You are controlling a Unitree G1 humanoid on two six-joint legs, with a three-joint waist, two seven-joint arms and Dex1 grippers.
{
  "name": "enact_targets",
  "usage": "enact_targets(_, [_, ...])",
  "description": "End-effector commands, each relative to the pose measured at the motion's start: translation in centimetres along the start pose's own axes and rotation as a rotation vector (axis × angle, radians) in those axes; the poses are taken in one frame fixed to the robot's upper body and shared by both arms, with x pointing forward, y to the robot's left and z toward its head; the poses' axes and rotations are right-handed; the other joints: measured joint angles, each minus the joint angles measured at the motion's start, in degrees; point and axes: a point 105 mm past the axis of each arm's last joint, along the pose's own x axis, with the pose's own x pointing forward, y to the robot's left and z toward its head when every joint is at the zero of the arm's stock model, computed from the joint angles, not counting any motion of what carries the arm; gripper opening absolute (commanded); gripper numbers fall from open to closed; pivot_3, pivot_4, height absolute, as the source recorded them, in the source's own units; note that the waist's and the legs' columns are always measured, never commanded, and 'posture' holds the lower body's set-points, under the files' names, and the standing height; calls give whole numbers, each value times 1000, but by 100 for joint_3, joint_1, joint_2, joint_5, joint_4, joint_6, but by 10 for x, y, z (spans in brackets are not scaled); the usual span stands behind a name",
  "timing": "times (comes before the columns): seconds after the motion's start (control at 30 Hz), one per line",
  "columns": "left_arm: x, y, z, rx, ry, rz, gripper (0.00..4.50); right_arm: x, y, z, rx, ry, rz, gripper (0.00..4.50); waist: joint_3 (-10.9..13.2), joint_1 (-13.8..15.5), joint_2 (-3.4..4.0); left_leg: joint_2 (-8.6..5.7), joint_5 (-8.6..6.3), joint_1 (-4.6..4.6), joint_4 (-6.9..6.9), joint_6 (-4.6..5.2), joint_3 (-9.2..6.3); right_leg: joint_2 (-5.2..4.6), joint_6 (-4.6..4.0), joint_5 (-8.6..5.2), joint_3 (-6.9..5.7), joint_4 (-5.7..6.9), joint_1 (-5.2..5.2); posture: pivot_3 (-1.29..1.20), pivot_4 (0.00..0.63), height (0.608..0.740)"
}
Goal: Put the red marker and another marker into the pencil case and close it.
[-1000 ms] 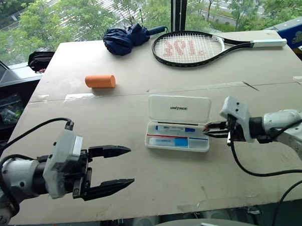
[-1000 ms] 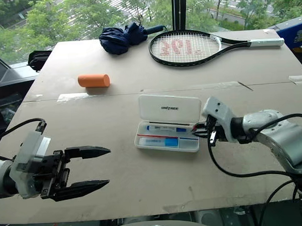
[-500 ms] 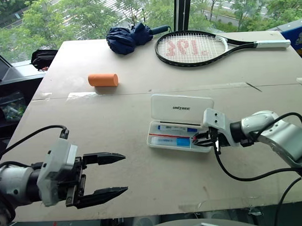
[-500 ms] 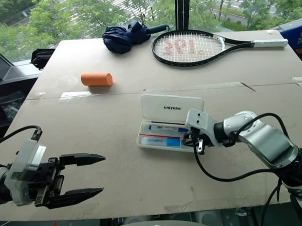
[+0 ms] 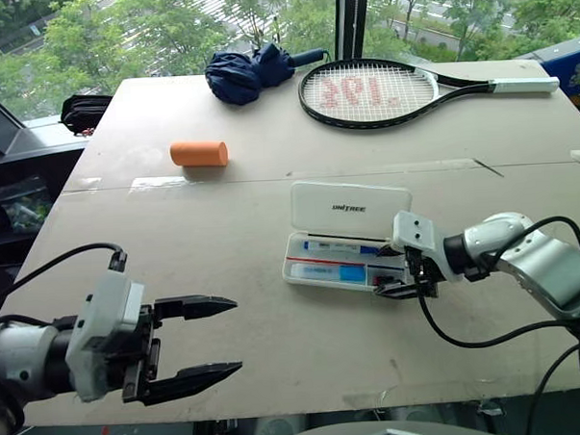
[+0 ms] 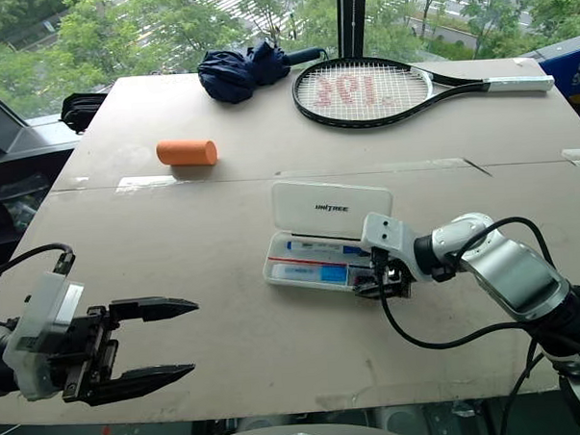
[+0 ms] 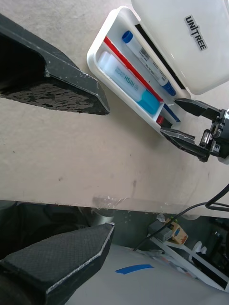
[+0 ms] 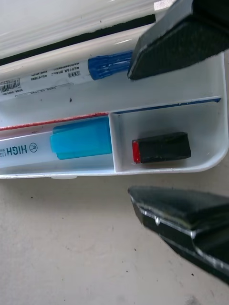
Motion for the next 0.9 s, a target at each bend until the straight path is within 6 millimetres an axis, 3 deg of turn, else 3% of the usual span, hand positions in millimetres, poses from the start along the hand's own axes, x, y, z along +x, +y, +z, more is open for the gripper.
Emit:
enact_targets(0.03, [-2, -1, 4, 36, 0, 8, 3653, -27, 10, 27, 32, -169, 8, 3724, 0, 3, 0, 0, 0, 0, 0, 0, 0, -1, 0, 0, 0, 0, 0, 0, 150, 730])
enact_targets(0.07, [-2, -1, 4, 36, -1, 8, 3653, -34, 12, 31, 67, -215, 10, 3724, 0, 10, -1, 0, 0, -1, 0, 0, 0, -2, 0, 0, 0, 0, 0, 0, 150, 730])
enact_targets(0.17, [-1, -1, 5, 37, -8, 13, 3653, -75, 3, 27, 262, -352, -101, 2767, -1, 17, -2, 0, 0, -2, 0, 1, -3, -9, 1, 1, -2, 0, 3, 0, 150, 730])
enact_targets(0.27, [0, -1, 7, 34, -23, 17, 3653, -99, -15, 4, 369, -333, -280, 1294, -1, 49, -3, -3, -1, 2, 0, 1, -3, -3, 0, 0, -6, -3, 8, 0, 150, 730])
enact_targets(0.33, [2, -2, 8, 32, -32, 17, 3653, -105, -38, -7, 403, -309, -409, 324, -2, 10, -4, -3, -1, 8, 0, 1, 3, 0, 0, 0, 2, 0, 9, 0, 150, 730])
enact_targets(0.37, [3, -2, 8, 31, -34, 17, 3653, -105, -48, -10, 405, -296, -449, 84, -2, -18, -3, -2, 0, 10, 0, 1, 5, 3, -1, 0, 7, 1, 9, 0, 150, 730])
enact_targets(0.5, [7, 2, 10, 28, -64, 27, 3653, -88, -102, -12, 381, -227, -563, 84, -2, -79, 1, 6, 0, 18, 0, 1, 16, 16, -1, 0, 19, 5, 7, 0, 150, 730])
enact_targets(0.67, [10, 1, 11, 27, -74, 34, 3653, -66, -138, 8, 379, -199, -505, 84, 2, -136, 5, 6, 0, 15, -1, 1, 20, 19, -2, 2, 23, 5, 2, 0, 150, 730])
enact_targets(0.8, [10, -3, 12, 25, -77, 49, 3653, -56, -143, 26, 377, -200, -368, 84, 5, -136, 6, 5, 0, -7, -5, 0, 20, 14, 0, 3, 21, -2, -15, 0, 150, 730])
enact_targets(0.9, [9, -6, 11, 23, -73, 75, 3653, -53, -127, 44, 337, -232, -173, 84, 5, -122, 6, 4, -1, -9, -9, 0, 16, 6, 0, 2, 16, -9, -14, 0, 150, 730])
